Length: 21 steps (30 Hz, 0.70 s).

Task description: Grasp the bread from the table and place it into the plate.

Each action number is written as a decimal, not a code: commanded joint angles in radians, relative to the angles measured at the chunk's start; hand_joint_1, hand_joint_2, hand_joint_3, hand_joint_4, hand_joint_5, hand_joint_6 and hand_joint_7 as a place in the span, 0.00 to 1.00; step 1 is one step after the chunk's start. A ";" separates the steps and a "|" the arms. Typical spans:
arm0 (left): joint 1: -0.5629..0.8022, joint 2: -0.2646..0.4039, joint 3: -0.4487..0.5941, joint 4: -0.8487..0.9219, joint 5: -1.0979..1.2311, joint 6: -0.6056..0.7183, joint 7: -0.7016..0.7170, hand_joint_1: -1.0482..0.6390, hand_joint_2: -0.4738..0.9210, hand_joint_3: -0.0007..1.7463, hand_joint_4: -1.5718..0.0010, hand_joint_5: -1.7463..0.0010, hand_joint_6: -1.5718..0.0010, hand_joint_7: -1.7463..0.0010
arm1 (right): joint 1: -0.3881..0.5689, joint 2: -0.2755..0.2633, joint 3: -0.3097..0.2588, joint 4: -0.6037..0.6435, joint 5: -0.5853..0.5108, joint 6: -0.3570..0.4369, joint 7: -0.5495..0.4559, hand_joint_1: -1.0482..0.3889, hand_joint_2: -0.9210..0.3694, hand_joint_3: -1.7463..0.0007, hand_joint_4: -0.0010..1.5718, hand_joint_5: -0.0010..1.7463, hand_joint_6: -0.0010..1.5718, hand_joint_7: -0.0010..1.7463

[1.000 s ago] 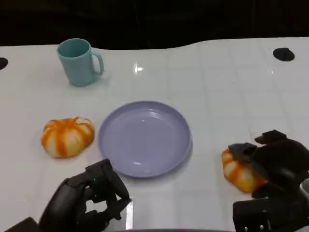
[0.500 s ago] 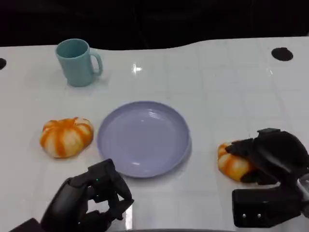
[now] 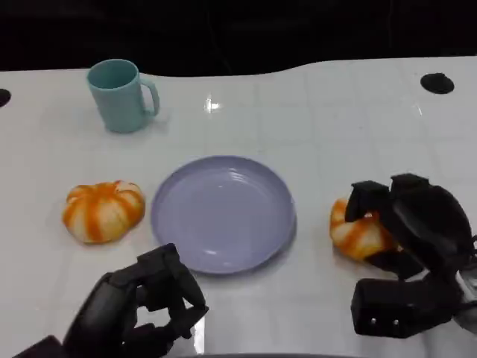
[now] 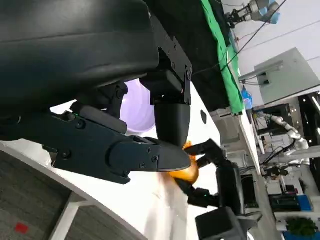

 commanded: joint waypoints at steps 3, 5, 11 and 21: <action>0.012 0.007 0.004 -0.021 0.005 0.015 0.011 0.31 1.00 0.20 0.56 0.00 0.62 0.10 | -0.026 0.020 -0.027 -0.051 0.056 -0.040 -0.031 0.66 0.46 0.30 0.60 1.00 0.46 1.00; 0.014 0.007 0.003 -0.022 0.006 0.015 0.010 0.31 1.00 0.20 0.56 0.00 0.63 0.10 | -0.029 0.027 -0.028 -0.070 0.069 -0.052 -0.025 0.66 0.48 0.31 0.61 1.00 0.46 1.00; 0.020 0.004 0.001 -0.029 0.003 0.018 0.010 0.30 1.00 0.19 0.56 0.00 0.63 0.10 | -0.056 0.077 -0.020 -0.131 0.108 -0.061 0.040 0.63 0.50 0.25 0.63 1.00 0.47 1.00; 0.028 -0.003 -0.006 -0.025 0.008 0.000 0.009 0.31 1.00 0.19 0.56 0.00 0.63 0.10 | -0.161 0.209 0.030 -0.068 0.135 -0.090 0.114 0.60 0.51 0.24 0.64 1.00 0.47 1.00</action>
